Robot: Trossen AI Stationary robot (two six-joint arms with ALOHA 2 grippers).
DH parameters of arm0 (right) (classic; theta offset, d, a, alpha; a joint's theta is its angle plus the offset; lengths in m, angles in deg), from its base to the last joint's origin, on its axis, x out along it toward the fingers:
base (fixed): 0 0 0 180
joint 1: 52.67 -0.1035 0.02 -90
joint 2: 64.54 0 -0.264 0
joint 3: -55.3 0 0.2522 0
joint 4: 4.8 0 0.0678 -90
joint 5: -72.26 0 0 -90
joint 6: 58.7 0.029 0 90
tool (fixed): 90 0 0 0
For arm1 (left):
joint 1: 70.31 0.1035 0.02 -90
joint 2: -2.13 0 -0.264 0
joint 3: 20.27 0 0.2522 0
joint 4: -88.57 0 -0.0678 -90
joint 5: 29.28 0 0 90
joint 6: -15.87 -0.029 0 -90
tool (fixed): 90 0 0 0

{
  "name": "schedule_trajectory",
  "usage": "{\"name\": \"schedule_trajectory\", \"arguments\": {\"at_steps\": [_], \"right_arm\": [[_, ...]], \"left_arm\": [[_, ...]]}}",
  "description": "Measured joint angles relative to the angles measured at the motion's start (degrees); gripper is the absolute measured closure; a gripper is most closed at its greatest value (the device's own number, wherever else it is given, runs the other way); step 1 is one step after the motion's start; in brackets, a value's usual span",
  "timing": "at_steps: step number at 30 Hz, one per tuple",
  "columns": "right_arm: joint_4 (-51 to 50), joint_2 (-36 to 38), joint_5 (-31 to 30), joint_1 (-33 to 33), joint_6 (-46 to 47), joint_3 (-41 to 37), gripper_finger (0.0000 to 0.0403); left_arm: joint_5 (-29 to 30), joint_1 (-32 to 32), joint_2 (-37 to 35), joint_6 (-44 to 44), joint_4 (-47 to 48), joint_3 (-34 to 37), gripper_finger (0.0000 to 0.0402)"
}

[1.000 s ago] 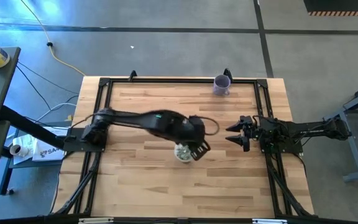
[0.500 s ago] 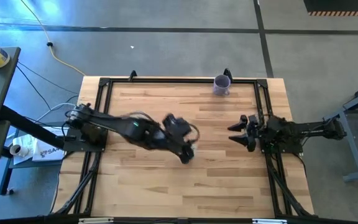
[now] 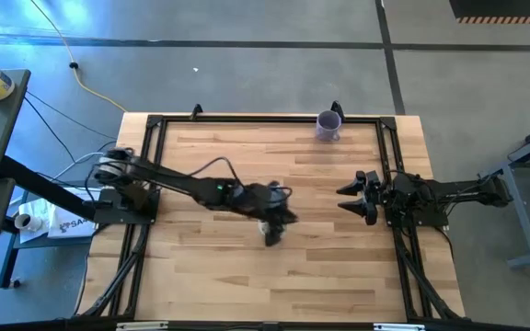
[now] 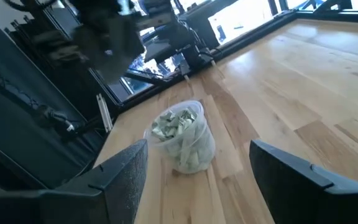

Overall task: Pick and place Stevia / Truvia into bins
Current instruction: Return to Home Position

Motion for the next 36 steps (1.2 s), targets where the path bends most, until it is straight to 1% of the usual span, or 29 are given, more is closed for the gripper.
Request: {"name": "schedule_trajectory", "arguments": {"at_steps": [2, 4, 6, 8, 10, 12, 15, 17, 20, 24, 26, 29, 31, 34, 36], "right_arm": [[0.0, -0.1, 0.0, 0.0, 0.0, 0.0, 0.0132], [0.0, -0.1, 0.0, 0.0, 0.0, 0.0, 0.0132], [-0.1, 0.0, 0.0, 0.0, 0.0, 0.0, 0.0132], [-0.1, -0.1, 0.0, 0.0, 0.0, 0.0, 0.0132], [-0.1, -0.2, -0.1, 0.0, 0.0, 0.0, 0.0132], [0.0, -0.3, -0.1, 0.0, 0.0, 0.0, 0.0132], [-0.1, -0.4, -0.1, 0.0, 0.0, 0.0, 0.0132], [0.0, -0.4, -0.1, 0.0, 0.0, 0.0, 0.0132], [-0.1, -0.4, -0.1, 0.0, 0.0, 0.0, 0.0132], [-0.1, -0.4, -0.1, 0.0, 0.0, 0.0, 0.0132], [-0.1, -0.4, -0.1, 0.0, 0.0, 0.0, 0.0132], [-0.1, -0.4, -0.1, 0.0, 0.0, 0.0, 0.0132], [-0.1, -0.4, -0.1, 0.0, 0.0, 0.0, 0.0132], [-0.1, -0.4, -0.1, 0.0, 0.0, 0.0, 0.0132], [-0.2, -0.4, -0.1, 0.0, 0.0, 0.0, 0.0132]], "left_arm": [[0.3, 0.3, -3.8, -0.5, 6.0, 2.9, 0.0344], [2.2, 0.1, -9.8, -0.9, 7.5, 8.4, 0.0363], [3.7, 0.1, -18.5, -0.1, 4.6, 16.8, 0.0374], [3.8, 0.1, -26.9, 3.3, -3.4, 26.3, 0.0377], [3.4, 0.1, -34.1, 5.7, -9.1, 36.0, 0.037], [3.2, -1.1, -39.4, 5.7, -10.3, 43.3, 0.035], [2.4, -2.0, -48.5, 4.8, -10.2, 50.9, 0.0314], [3.2, -1.7, -55.9, 3.3, -9.7, 55.1, 0.0295], [6.5, -1.8, -66.3, -0.3, -5.9, 59.1, 0.0273], [12.6, -1.7, -79.1, -3.9, 9.8, 60.7, 0.0256], [15.1, -1.7, -84.4, -4.1, 14.4, 61.4, 0.0251], [17.5, -1.7, -91.3, -5.9, 13.2, 63.3, 0.0248], [18.2, -1.7, -93.9, -7.8, 12.6, 64.9, 0.0248], [16.3, -1.1, -97.1, -8.4, 12.2, 67.9, 0.0252], [13.5, 0.9, -99.0, -10.3, 10.0, 69.6, 0.0257]]}}
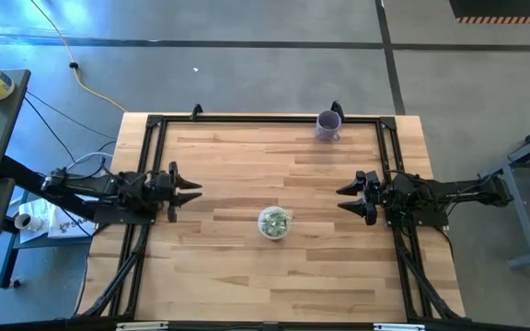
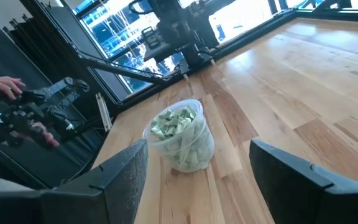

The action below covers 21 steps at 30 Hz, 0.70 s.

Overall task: Pick and place Stevia / Truvia into bins
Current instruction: Return to Home Position

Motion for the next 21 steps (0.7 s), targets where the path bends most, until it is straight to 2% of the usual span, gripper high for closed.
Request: {"name": "schedule_trajectory", "arguments": {"at_steps": [3, 9, 21], "right_arm": [[0.0, 0.0, 0.0, 0.0, 0.0, 0.0, 0.0132], [0.0, 0.0, 0.0, 0.0, 0.0, 0.0, 0.0132], [0.0, 0.0, 0.0, 0.0, 0.0, 0.0, 0.0132]], "left_arm": [[-2.9, 4.1, 0.0, -3.8, -0.7, 0.1, 0.0265], [-1.3, 11.1, 0.1, 0.8, -0.5, 0.2, 0.0267], [-1.0, 11.6, 0.0, 0.8, -0.6, 0.2, 0.0266]]}}
